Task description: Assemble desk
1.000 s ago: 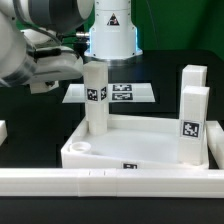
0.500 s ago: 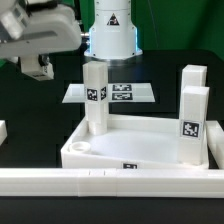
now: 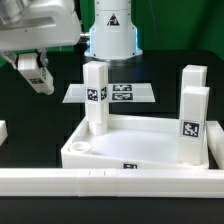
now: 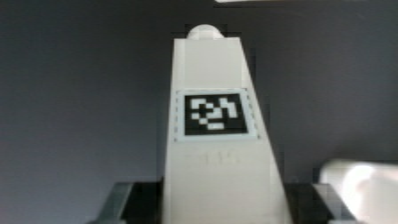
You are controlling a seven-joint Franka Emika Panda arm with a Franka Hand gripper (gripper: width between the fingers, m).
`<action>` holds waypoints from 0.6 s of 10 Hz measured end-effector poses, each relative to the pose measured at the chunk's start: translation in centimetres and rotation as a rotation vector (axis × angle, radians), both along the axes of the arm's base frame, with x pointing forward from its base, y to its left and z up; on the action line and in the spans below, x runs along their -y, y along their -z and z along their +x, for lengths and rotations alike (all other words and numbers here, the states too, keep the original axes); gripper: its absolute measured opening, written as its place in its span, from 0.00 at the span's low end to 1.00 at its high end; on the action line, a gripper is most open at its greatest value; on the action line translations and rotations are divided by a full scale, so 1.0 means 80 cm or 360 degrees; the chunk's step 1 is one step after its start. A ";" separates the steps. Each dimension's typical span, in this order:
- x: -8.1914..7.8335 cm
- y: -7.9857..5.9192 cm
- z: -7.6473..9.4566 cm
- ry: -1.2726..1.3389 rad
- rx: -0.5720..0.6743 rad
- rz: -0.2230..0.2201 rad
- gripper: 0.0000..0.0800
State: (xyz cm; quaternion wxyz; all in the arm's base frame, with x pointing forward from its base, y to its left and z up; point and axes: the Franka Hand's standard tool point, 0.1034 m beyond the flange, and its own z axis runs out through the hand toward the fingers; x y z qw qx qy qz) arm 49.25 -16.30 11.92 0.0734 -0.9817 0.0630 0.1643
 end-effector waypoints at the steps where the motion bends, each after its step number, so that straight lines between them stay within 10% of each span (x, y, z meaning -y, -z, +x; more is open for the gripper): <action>1: -0.001 -0.003 0.010 0.0014 0.0090 -0.0037 0.36; 6: -0.003 -0.010 0.029 0.0100 0.0561 -0.0163 0.36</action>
Offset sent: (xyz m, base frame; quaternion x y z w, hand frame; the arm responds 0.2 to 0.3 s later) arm 0.0000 0.0000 0.0000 0.0000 0.1938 0.0000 0.9810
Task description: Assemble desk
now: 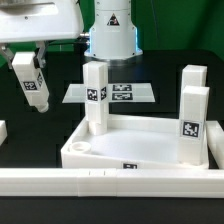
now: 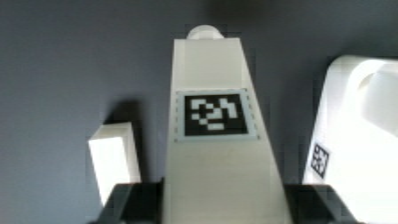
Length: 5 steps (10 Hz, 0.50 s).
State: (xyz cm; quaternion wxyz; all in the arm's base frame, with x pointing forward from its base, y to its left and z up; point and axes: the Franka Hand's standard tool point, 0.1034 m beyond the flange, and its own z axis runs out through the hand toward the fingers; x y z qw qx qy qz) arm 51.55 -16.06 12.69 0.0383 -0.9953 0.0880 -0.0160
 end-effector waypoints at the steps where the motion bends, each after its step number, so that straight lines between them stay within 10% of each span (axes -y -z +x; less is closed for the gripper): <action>1: -0.008 -0.010 0.017 0.0048 0.0110 0.0005 0.36; 5: 0.000 -0.012 0.027 0.0067 0.0349 -0.0135 0.36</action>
Offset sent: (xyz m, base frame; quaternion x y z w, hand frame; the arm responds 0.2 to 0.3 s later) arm 0.0000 0.0000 0.0000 0.0000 0.1938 0.0000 0.9810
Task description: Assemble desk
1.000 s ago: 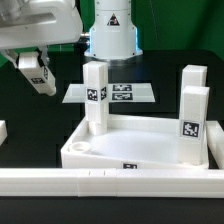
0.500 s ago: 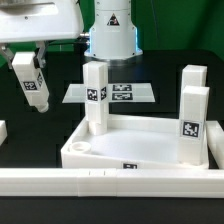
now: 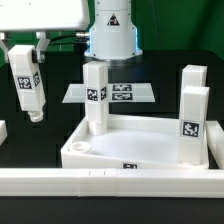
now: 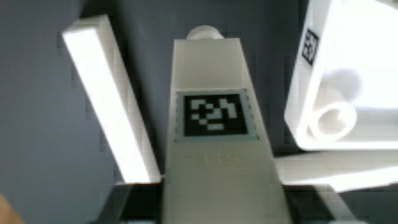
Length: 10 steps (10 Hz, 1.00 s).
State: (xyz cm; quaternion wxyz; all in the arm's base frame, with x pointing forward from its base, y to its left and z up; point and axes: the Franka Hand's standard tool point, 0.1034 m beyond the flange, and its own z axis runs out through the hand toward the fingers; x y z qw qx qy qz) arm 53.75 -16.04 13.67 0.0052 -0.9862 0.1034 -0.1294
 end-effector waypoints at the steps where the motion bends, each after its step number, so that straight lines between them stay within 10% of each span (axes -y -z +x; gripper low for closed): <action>1: 0.000 -0.001 0.001 -0.0001 0.0002 -0.0001 0.36; 6: -0.051 -0.018 0.067 0.0040 0.0073 0.0045 0.36; 10: -0.052 -0.014 0.067 0.0000 0.0071 0.0025 0.36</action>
Offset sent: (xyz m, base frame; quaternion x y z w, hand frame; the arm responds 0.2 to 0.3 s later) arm 0.0517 0.0369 0.0134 0.0192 0.0133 0.0102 0.9997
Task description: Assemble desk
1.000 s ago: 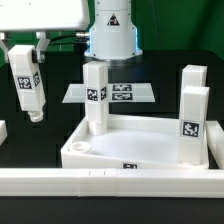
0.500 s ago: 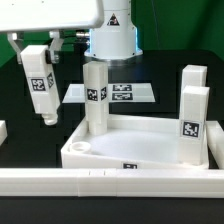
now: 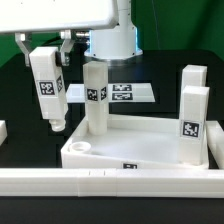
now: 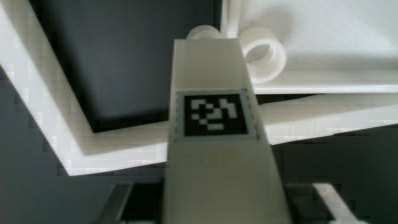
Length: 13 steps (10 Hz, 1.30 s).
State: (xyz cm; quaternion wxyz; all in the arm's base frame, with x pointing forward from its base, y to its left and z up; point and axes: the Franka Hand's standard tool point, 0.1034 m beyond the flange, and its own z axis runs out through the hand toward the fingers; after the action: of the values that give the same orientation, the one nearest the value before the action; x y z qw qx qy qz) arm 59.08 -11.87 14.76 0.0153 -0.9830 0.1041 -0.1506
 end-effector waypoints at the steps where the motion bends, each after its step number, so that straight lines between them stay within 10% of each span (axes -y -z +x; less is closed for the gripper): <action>1: -0.006 -0.001 0.007 -0.0057 0.0003 -0.0022 0.36; 13: -0.031 0.009 0.040 -0.0304 -0.0015 -0.0147 0.36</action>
Offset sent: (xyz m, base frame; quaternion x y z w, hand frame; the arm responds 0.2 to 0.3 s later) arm 0.0279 0.0129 -0.0004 0.0272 -0.0569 -0.0709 0.9955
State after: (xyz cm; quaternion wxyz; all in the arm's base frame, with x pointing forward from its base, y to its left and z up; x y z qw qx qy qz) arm 62.25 -9.37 14.06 -0.0162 -0.9888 0.0029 -0.1484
